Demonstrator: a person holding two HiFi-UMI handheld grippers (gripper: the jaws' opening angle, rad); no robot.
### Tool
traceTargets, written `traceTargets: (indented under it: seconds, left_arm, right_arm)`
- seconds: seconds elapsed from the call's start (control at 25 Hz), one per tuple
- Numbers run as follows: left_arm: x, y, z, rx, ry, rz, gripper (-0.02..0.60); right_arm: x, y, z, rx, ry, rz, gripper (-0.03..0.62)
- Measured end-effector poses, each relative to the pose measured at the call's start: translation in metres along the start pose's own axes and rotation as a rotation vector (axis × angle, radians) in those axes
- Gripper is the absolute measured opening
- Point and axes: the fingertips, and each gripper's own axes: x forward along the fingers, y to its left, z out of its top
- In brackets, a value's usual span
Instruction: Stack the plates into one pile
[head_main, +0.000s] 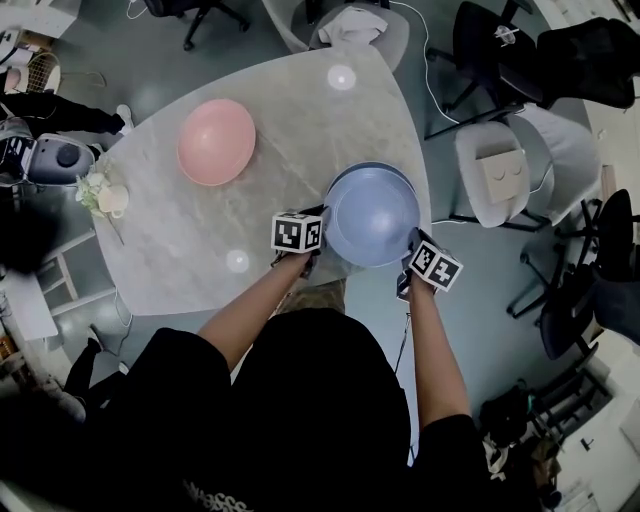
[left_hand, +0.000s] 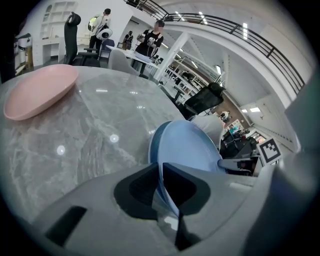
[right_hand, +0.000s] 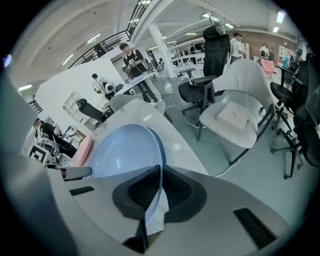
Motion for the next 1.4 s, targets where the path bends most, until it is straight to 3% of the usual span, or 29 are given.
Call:
traceTargets:
  seconds: [0.4, 0.64, 0.76, 1.12, 1.28, 1.4]
  left_arm:
    - [0.014, 0.000, 0.007, 0.018, 0.028, -0.019, 0.065]
    - [0.009, -0.001, 0.010, 0.003, -0.020, -0.029, 0.134]
    - [0.004, 0.002, 0.018, 0.022, -0.061, -0.028, 0.137]
    - [0.014, 0.004, 0.006, 0.008, -0.038, -0.044, 0.147]
    - [0.010, 0.006, 0.003, -0.009, -0.060, -0.035, 0.149]
    - [0.008, 0.012, 0.001, -0.012, -0.067, -0.025, 0.150]
  right_arm:
    - [0.016, -0.005, 0.009, -0.010, 0.026, 0.032, 0.025]
    - [0.017, -0.004, 0.009, -0.007, 0.023, 0.045, 0.025]
    - [0.018, -0.003, 0.010, 0.029, 0.011, 0.061, 0.025]
    - [0.023, 0.003, 0.019, -0.284, 0.075, -0.022, 0.025]
    - [0.022, 0.007, 0.019, -0.268, 0.082, -0.025, 0.031]
    - [0.017, 0.010, 0.021, -0.280, 0.042, -0.034, 0.100]
